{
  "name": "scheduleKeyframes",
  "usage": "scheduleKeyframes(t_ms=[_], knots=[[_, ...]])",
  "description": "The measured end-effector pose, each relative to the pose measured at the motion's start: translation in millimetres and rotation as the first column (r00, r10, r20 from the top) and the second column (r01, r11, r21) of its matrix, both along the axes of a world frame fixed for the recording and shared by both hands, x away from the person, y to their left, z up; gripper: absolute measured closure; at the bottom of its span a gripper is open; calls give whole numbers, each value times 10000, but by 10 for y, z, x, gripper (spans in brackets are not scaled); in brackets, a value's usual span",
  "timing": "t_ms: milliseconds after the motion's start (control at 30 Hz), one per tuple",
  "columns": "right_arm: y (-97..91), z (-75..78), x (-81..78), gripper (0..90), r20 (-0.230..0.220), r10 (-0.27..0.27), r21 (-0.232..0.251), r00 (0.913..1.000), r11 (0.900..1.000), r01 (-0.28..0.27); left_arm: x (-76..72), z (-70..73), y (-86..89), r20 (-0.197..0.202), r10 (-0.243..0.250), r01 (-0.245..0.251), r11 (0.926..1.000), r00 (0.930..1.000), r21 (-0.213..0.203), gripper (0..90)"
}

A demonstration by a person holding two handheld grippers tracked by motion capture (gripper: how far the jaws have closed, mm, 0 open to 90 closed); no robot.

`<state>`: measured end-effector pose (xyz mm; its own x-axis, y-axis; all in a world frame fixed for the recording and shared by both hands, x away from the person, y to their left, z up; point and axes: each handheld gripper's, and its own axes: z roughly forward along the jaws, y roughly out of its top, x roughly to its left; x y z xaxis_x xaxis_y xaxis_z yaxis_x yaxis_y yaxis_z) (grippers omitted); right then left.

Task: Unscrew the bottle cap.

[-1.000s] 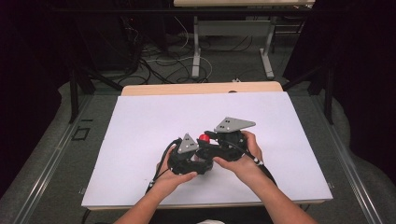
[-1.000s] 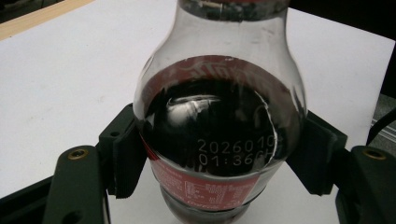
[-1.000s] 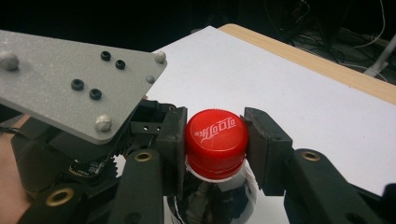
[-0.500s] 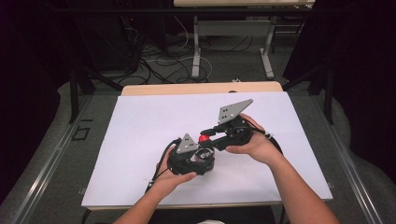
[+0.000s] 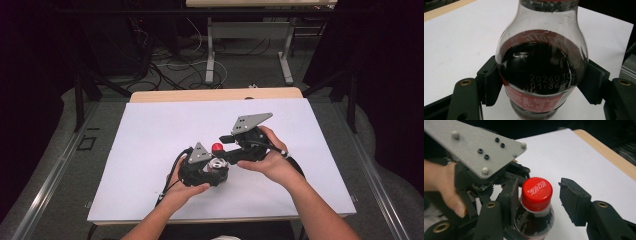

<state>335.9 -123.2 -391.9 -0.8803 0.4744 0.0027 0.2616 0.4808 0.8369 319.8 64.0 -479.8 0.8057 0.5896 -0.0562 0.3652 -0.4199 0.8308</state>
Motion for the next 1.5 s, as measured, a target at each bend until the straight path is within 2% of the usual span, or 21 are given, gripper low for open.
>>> scheduleKeyframes(t_ms=[133,233,400,567,600,633,667,733,767,800,867,900,967,1033,1167,1233,1300,1333,1367,1400,1500], knots=[[39,2,-80,517,-119,-806,182,9967,9966,809,-8,10,-5,23,49,-49,10000,10000,-23,303],[99,5,-160,555,-141,-1596,365,9871,9864,1600,-12,14,-8,76,127,-126,9999,9999,-19,303],[181,-17,-194,599,-13,-2239,126,9746,9745,2239,-16,13,-13,102,202,-203,9998,9997,78,303],[213,-21,-199,611,114,-2395,134,9708,9708,2394,-11,14,-1,64,242,-242,9997,9997,1,303],[194,-18,-168,612,120,-1932,83,9811,9811,1931,-10,17,4,43,208,-208,9998,9998,29,303],[194,-18,-168,612,120,-1932,83,9811,9811,1931,-12,14,5,52,172,-172,9999,9998,15,303],[146,0,-92,614,93,-1015,-54,9948,9948,1016,-13,21,16,-4,40,-40,9999,10000,101,303],[115,7,-50,614,-178,-669,-25,9976,9978,669,-15,21,10,-8,-5,5,10000,10000,80,303],[58,32,52,614,-269,523,-216,9983,9984,-529,-16,23,8,25,-60,60,10000,10000,65,303],[58,32,52,614,-269,523,-216,9983,9984,-529,-22,19,-1,69,3,-3,10000,10000,40,303],[0,64,180,615,-499,1742,-417,9835,9835,-1763,-27,23,-7,-7,-166,166,9999,9999,39,303],[0,64,180,615,-499,1742,-417,9835,9835,-1763,-31,19,-16,59,-147,148,9999,9999,-15,303],[-16,94,260,614,-573,2765,-692,9593,9575,-2801,-35,19,-24,80,-237,237,9997,9997,24,303],[-22,102,298,614,-615,3182,-734,9460,9438,-3223,-36,22,-22,41,-353,353,9994,9994,8,303],[-23,111,300,609,-490,3371,-885,9402,9361,-3403,-35,26,-19,143,-324,323,9994,9994,104,303],[-14,114,256,520,-243,3073,-978,9513,9463,-3082,-33,25,-18,96,-290,289,9995,9995,83,303],[-10,120,191,484,-313,2188,-717,9753,9727,-2205,-29,21,-15,86,-176,176,9998,9998,18,303],[-10,120,191,484,-313,2188,-717,9753,9727,-2205,-27,26,-9,14,-187,187,9998,9998,31,303],[4,126,99,484,-88,1266,-840,9919,9883,-1269,-23,22,-9,93,-105,105,9999,9999,-11,303],[12,118,54,484,-18,682,-752,9977,9948,-682,-21,25,-3,96,-76,76,10000,9999,6,303],[21,101,-65,484,-176,-660,-25,9977,9978,659,-15,43,15,-56,-15,16,9999,10000,164,303]])
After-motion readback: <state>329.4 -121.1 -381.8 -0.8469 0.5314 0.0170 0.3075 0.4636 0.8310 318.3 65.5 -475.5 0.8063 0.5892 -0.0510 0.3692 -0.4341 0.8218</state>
